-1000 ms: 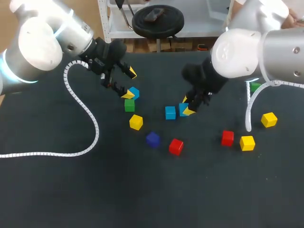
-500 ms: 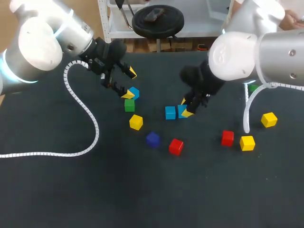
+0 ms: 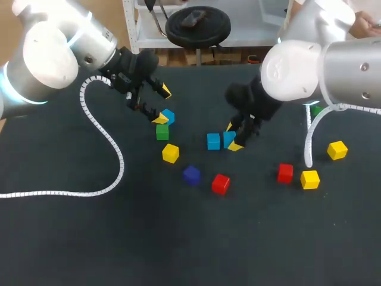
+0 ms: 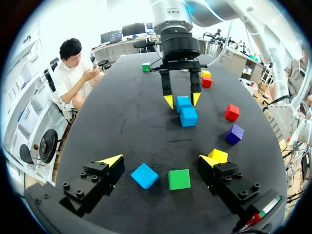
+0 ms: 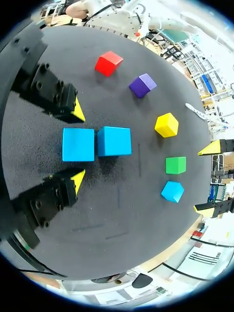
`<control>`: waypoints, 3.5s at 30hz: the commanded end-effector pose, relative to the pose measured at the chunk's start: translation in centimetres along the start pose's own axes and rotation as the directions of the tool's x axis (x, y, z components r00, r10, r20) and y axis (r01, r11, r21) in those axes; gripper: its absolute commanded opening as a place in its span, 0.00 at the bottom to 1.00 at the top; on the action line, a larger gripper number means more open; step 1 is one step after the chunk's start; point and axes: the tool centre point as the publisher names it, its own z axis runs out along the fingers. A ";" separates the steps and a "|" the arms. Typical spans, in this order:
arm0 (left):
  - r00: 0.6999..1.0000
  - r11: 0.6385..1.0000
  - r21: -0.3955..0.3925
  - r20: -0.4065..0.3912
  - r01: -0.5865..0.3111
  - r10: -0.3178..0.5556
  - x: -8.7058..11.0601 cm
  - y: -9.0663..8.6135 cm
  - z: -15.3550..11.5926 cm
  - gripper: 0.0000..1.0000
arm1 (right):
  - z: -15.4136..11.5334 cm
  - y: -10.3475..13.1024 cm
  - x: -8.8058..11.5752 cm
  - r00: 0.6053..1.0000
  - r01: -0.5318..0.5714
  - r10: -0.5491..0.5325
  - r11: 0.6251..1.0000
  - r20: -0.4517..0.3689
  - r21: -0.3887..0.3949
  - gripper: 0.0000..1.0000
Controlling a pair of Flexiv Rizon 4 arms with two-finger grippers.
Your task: Place the blue cubes, place green cubes on the blue cubes, place the yellow cubes on the green cubes, then place the red cubes on the yellow cubes, and place purple cube on the red cubes.
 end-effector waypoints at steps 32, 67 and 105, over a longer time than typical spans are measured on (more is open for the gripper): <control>1.000 1.000 0.002 0.000 -0.001 0.001 0.1 0.1 0.0 1.00 | -0.8 0.3 0.0 0.999 0.033 -0.034 0.999 0.014 0.006 0.00; 1.000 1.000 0.002 0.000 -0.001 0.001 0.1 0.1 0.0 1.00 | -0.4 0.2 0.0 0.999 0.043 -0.043 0.999 -0.030 0.011 0.16; 1.000 1.000 0.002 0.000 -0.001 0.001 0.1 0.1 0.0 1.00 | -8.1 0.7 4.1 0.984 -0.061 0.049 0.996 0.171 0.070 1.00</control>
